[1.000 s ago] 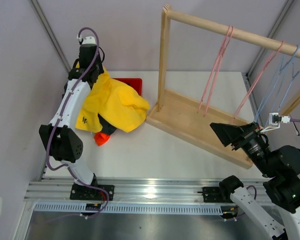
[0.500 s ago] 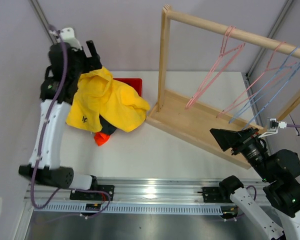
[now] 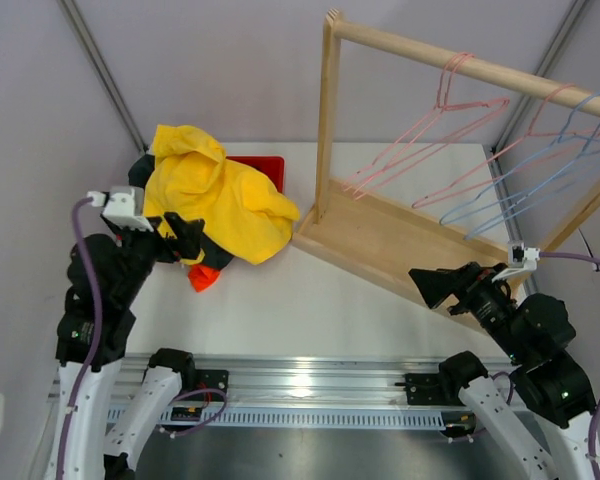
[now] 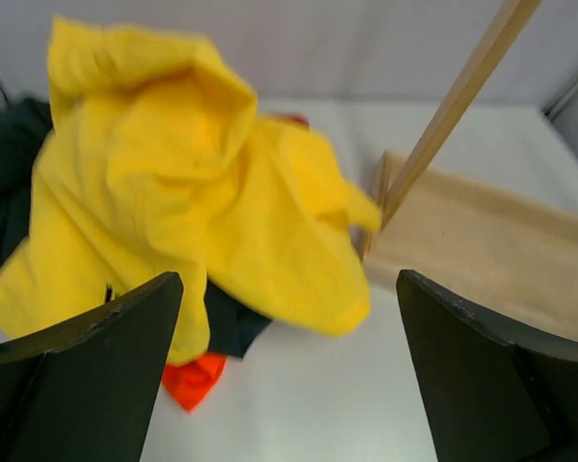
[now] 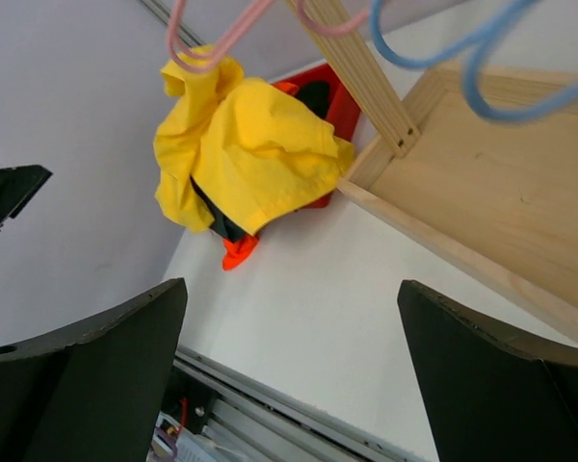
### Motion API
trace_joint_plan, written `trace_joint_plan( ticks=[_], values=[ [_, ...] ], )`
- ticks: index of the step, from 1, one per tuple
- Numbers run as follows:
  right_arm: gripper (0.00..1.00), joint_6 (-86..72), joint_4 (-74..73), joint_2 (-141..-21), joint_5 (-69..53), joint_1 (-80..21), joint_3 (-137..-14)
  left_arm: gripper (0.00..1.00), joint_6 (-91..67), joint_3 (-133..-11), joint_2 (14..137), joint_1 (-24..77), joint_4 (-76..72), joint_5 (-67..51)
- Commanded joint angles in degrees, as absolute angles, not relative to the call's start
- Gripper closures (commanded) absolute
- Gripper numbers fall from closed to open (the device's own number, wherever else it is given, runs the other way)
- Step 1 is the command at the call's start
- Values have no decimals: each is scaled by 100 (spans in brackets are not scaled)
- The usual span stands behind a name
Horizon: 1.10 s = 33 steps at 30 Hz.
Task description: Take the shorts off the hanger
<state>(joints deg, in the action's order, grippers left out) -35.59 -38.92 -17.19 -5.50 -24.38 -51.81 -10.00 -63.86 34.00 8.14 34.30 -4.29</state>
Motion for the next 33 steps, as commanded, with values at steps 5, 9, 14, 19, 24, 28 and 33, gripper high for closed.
trace_joint_plan(
  ticks=[5,9,14,19,24,28,33],
  values=[
    [1,-3137,-4139,-748,-28,-2408,-4588,1,-1159,-5081,1900,852,3779,-64],
    [1,-3261,-4078,-580,369,-2417,-4552,1,-1292,-5010,1574,870,3771,125],
    [0,-2507,-3911,-765,790,-2417,-4904,1,-1371,-4483,1529,879,3323,61],
    [1,-2408,-4008,-1063,1433,-2426,-4720,1,-1476,-4386,1722,879,3348,465],
    [1,-2399,-4131,-1791,1407,-2408,-4755,1,-1494,-4377,1854,879,3331,483],
    [1,-2364,-4201,-2082,1222,-2417,-4790,1,-1512,-4386,1890,879,3357,536],
    [1,-2373,-4201,-2048,1239,-2417,-4764,1,-1503,-4394,1925,879,3366,501]
  ],
)
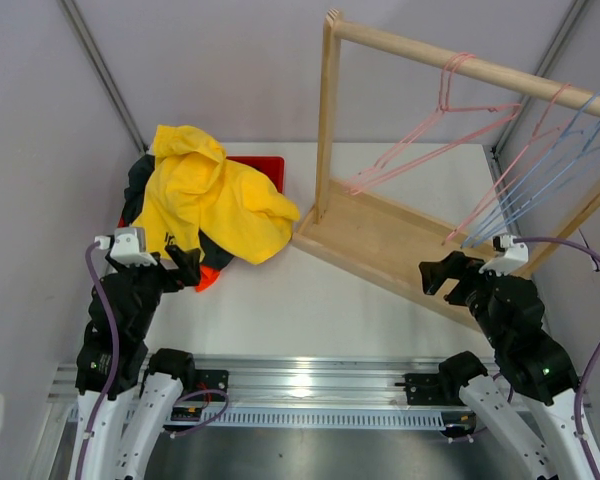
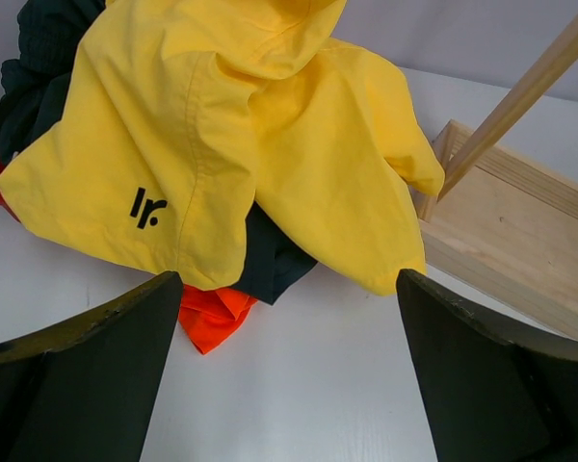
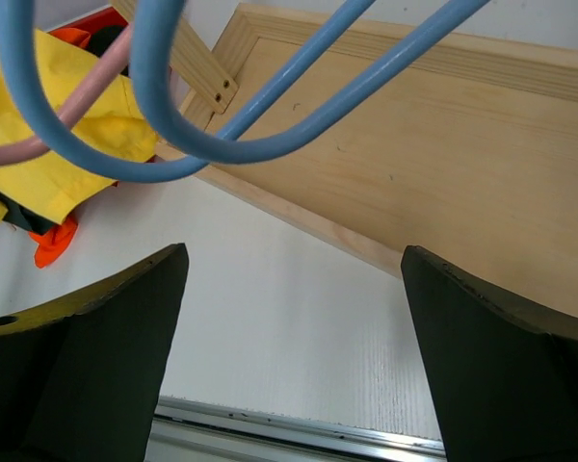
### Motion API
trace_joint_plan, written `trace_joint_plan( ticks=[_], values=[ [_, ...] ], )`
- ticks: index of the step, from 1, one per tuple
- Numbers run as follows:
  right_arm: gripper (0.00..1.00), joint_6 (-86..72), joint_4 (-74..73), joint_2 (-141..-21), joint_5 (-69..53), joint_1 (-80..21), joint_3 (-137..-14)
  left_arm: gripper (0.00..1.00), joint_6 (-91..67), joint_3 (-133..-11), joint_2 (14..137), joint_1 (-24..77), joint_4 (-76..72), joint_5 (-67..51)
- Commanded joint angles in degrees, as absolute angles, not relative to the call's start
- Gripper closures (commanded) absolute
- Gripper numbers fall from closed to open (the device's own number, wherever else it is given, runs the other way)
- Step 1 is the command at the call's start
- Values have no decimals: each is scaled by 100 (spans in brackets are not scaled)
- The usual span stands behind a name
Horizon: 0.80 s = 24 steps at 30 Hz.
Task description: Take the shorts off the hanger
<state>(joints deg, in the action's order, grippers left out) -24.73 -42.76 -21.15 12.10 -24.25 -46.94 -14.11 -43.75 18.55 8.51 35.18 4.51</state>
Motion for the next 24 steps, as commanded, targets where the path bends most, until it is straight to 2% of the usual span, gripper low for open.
trace_joint_plan(
  ticks=[1,7,24],
  values=[
    [1,-2373,-4201,-1996,1239,-2408,-4755,1,-1503,-4395,1890,879,3366,475],
    [1,-2373,-4166,-1872,1239,-2417,-4729,1,-1485,-4368,1688,879,3322,422],
    [0,-2355,-4140,-1802,1187,-2417,-4711,1,-1494,-4403,2065,879,3349,448]
  ],
)
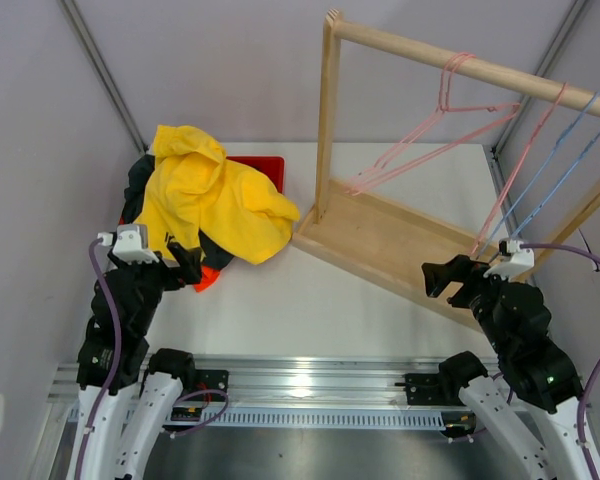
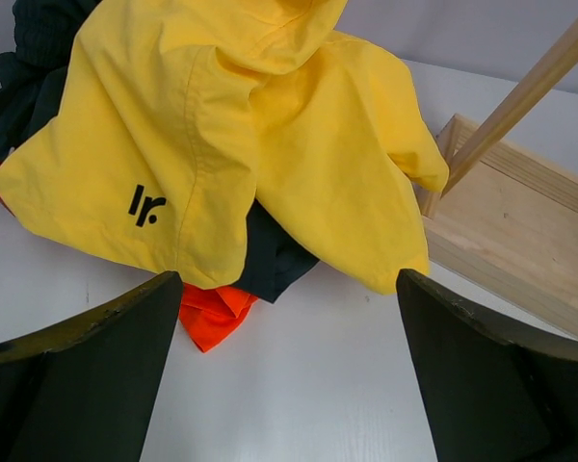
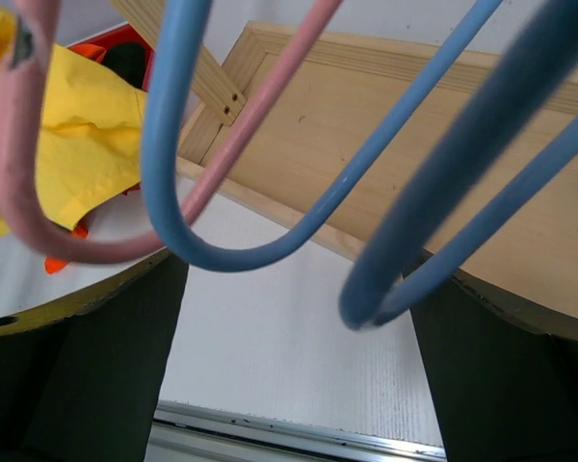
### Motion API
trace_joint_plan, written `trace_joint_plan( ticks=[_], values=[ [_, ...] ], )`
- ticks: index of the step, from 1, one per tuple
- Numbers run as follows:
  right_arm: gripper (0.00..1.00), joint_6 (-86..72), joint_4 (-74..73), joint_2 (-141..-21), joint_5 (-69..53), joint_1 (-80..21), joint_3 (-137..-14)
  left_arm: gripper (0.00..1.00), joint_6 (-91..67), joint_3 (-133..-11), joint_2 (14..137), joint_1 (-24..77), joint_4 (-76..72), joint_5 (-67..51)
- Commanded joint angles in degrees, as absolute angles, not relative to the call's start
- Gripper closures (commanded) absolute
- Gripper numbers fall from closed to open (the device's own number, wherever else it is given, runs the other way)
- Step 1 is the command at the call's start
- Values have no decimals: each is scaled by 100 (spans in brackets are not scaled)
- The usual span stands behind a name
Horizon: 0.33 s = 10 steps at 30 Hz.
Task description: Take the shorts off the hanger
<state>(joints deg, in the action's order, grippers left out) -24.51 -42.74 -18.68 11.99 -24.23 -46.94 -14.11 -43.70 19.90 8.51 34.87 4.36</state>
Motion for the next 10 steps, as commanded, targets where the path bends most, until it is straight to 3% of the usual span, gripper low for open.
trace_joint_plan(
  ticks=[1,10],
  values=[
    [1,-2355,-4140,-1776,1178,-2417,-4711,1,-1494,-4395,2083,879,3357,457],
    [1,-2364,-4122,-1609,1187,-2426,-4693,1,-1547,-4534,2346,888,3506,685]
  ],
)
